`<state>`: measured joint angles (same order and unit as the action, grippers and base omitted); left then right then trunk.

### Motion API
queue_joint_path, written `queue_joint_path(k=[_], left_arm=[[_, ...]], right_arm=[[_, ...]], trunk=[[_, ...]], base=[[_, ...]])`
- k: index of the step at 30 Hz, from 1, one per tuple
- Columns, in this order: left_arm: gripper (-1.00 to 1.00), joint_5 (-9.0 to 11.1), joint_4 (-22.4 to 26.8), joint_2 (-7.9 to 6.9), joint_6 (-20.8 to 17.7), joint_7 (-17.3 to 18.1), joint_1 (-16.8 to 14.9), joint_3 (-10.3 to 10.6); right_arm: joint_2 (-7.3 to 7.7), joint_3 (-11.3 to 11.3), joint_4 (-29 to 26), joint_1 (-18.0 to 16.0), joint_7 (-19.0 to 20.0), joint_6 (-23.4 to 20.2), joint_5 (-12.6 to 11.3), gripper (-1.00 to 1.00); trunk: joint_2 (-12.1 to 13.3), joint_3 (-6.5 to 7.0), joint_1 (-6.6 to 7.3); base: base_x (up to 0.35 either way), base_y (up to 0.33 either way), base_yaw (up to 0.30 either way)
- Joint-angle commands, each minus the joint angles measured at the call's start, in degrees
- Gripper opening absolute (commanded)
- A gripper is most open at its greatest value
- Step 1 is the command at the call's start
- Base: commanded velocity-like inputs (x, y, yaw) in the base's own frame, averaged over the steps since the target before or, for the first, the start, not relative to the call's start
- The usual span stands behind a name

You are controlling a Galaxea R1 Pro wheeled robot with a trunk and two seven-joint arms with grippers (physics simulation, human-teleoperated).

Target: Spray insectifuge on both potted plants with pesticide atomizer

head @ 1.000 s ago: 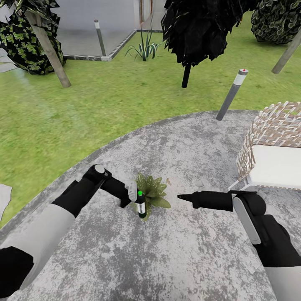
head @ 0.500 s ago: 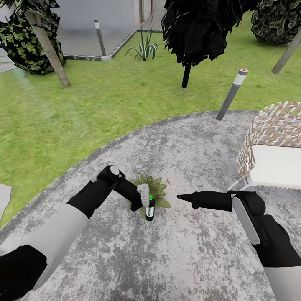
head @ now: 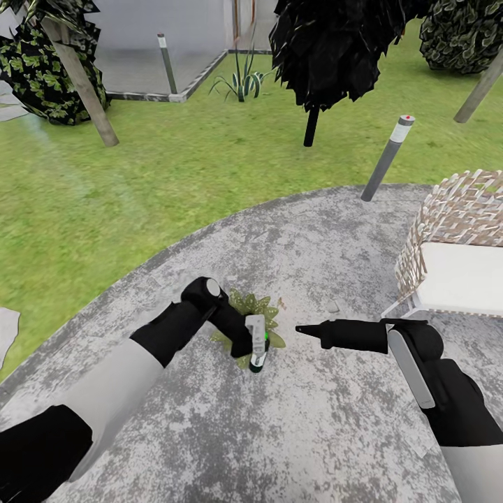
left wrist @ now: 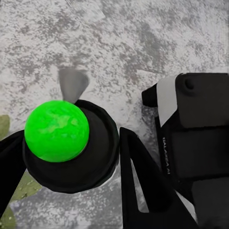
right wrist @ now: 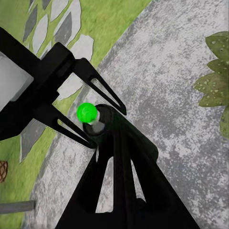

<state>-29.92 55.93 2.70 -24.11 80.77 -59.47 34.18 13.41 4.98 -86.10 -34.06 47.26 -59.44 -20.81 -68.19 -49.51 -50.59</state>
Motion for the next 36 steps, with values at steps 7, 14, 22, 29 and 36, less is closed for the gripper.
queue_joint_path(k=[7, 14, 22, 29, 36], left_arm=[[-1.00, -0.40, 0.04, 0.11, -1.77, 0.35, -1.95, 0.01], [-1.00, -0.40, -0.03, 0.11, -2.65, 0.27, -2.66, 0.01], [-1.00, -0.40, -0.03, 0.05, -2.69, 0.26, -2.67, 0.05], [-1.00, -0.48, -0.03, 0.02, -2.70, 0.21, -2.60, 0.10], [-1.00, -0.49, -0.12, 0.03, -2.70, -2.04, -2.58, 0.10]], right_arm=[[0.03, 0.11, 0.05, -0.04, 0.20, -0.15, 0.16, -1.00], [0.03, 0.12, 0.05, -0.04, 0.06, -0.15, 0.16, -1.00], [-1.40, 0.04, 0.05, -0.04, 0.28, -0.15, 8.97, -1.00], [-1.54, 0.03, 0.05, -0.04, 0.41, -0.14, 9.91, -1.00], [-3.75, 0.03, 0.03, -0.04, 0.33, -0.06, 9.98, -1.00]], trunk=[[-0.03, -0.04, 0.00], [-0.03, -0.04, 0.00], [-0.03, -0.04, 0.00], [-0.03, -0.04, 0.00], [-0.03, -0.04, 0.00]], base=[[0.000, 0.000, 0.000], [0.000, 0.000, 0.000], [0.000, 0.000, 0.000], [0.000, 0.000, 0.000], [0.000, 0.000, 0.000]])
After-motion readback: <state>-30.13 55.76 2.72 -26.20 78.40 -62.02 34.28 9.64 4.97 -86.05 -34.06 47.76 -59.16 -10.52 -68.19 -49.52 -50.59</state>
